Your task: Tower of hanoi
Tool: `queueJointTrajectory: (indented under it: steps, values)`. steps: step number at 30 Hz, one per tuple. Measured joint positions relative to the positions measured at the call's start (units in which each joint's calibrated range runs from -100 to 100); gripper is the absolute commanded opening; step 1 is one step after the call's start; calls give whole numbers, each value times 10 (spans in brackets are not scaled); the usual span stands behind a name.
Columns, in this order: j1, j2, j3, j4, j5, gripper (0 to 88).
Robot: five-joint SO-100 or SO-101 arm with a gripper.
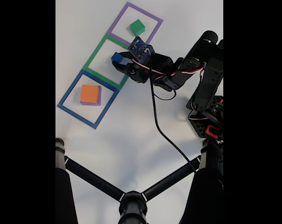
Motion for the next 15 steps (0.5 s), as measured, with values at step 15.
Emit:
queueJointTrajectory:
  steps: [15]
  values:
    - [0, 23, -1, -8, 0, 203]
